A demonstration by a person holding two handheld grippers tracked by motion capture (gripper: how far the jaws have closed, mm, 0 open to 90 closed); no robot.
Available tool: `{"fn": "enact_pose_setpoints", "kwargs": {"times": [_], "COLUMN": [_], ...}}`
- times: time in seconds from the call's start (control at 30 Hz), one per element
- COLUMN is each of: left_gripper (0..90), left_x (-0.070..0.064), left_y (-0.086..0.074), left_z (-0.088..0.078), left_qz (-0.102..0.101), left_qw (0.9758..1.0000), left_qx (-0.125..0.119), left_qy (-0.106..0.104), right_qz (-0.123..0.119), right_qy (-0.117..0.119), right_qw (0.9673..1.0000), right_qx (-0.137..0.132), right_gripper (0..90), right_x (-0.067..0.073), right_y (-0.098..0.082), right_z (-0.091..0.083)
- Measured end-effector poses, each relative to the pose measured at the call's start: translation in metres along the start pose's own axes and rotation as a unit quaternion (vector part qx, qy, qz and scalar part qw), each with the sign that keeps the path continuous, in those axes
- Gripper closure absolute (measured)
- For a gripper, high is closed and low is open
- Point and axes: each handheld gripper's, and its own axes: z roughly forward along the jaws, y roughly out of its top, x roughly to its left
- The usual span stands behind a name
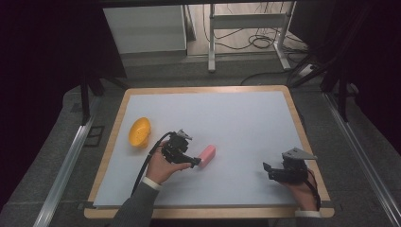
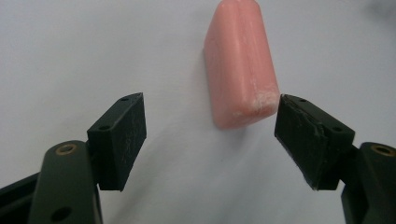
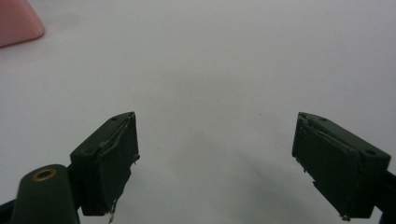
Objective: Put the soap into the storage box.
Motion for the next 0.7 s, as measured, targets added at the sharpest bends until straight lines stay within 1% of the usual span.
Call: {"fn": "enact_pose_setpoints", "kwargs": {"times": [0.1,0.27,0.33,0.4,0.43,0.63,0.7], "left_gripper": [25.5,25.3,25.2,25.3,25.3,25.9,26.3], "left_x": [-0.005,-0.009,-0.013,-0.014,-0.015,-0.014,-0.013], "left_y": [0.004,0.010,0.014,0.015,0.017,0.020,0.023], "left_z": [0.002,0.007,0.011,0.012,0.014,0.019,0.023], "left_qz": [0.007,0.012,0.015,0.017,0.019,0.014,0.009], "left_qw": [1.0000,0.9999,0.9999,0.9998,0.9997,0.9998,0.9999], "left_qx": [-0.002,0.005,0.006,0.007,0.011,0.013,0.014], "left_qy": [0.001,-0.003,-0.006,-0.005,-0.004,-0.004,-0.002], "right_qz": [0.000,0.001,0.001,0.002,0.003,0.005,0.004], "right_qy": [-0.002,-0.003,-0.002,-0.002,-0.004,-0.007,-0.007], "right_qw": [1.0000,1.0000,1.0000,1.0000,1.0000,1.0000,1.0000], "right_qx": [-0.001,-0.002,-0.002,-0.002,0.000,0.002,0.003], "right_gripper": [14.2,14.2,14.2,14.2,14.2,14.2,14.2], "right_x": [-0.001,-0.002,-0.002,-0.002,-0.003,-0.003,-0.003], "right_y": [0.000,0.000,0.000,0.000,-0.001,-0.001,-0.001], "right_z": [-0.001,-0.001,-0.001,-0.001,-0.001,0.000,0.000]}}
